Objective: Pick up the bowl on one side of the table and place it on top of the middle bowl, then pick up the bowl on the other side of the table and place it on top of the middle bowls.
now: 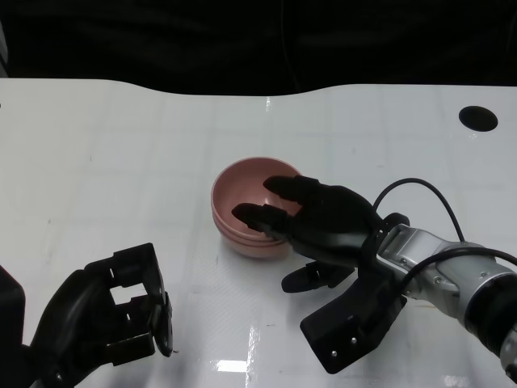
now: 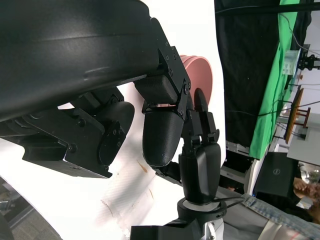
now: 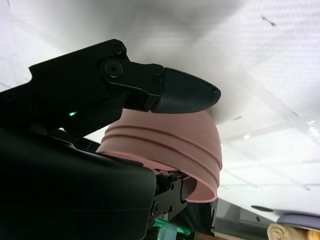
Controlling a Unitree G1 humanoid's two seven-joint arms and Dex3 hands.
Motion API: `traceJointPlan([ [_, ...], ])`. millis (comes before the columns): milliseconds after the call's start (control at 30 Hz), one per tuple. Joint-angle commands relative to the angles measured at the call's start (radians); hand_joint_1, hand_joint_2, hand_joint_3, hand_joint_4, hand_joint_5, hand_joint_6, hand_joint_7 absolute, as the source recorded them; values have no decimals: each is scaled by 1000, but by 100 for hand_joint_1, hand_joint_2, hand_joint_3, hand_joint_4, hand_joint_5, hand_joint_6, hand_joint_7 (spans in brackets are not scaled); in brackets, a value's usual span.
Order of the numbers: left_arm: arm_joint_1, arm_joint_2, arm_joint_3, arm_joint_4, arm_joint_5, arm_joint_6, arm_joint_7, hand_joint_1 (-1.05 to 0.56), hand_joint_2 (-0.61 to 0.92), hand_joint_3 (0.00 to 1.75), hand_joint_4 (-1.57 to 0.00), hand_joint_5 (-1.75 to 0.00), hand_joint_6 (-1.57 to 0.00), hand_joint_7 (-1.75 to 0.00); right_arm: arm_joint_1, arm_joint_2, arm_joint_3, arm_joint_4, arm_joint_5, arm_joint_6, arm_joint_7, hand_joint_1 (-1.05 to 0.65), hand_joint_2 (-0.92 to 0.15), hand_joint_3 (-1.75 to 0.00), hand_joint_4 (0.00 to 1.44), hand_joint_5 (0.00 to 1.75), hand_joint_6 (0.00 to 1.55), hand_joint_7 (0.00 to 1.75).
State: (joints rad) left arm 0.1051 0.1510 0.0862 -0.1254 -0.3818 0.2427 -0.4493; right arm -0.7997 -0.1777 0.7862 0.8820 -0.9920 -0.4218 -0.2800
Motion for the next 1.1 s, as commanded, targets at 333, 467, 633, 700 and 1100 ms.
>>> traceJointPlan([
  [333, 4, 13, 9, 0, -11, 14, 2, 33, 86, 124, -100, -175, -85, -175, 97, -144, -76, -287, 21, -16, -22, -104, -92, -68, 0, 0, 0, 0],
  [467, 3, 13, 16, 14, -20, 1, -10, 34, 88, 124, -101, -175, -85, -175, 146, -177, -127, -388, 50, -15, 4, -102, -92, -67, 0, 0, 0, 0],
  [633, -1, 19, 24, 29, -24, -2, -19, 35, 89, 124, -102, -175, -86, -175, 241, -190, -233, -480, 159, -48, -19, -92, -92, -51, 0, 0, 2, 1],
  [700, -3, 20, 29, 32, -25, -2, -17, 36, 89, 125, -102, -175, -85, -175, 305, -182, -302, -528, 266, -66, -2, -83, -92, -38, 3, 1, 8, 3],
  [1100, -2, 20, 51, 45, 1, -39, 1, 41, 88, 130, -90, -175, -71, -175, 589, 1, -541, -696, 1018, -4, 286, -63, -92, -10, 44, 16, 43, 6],
])
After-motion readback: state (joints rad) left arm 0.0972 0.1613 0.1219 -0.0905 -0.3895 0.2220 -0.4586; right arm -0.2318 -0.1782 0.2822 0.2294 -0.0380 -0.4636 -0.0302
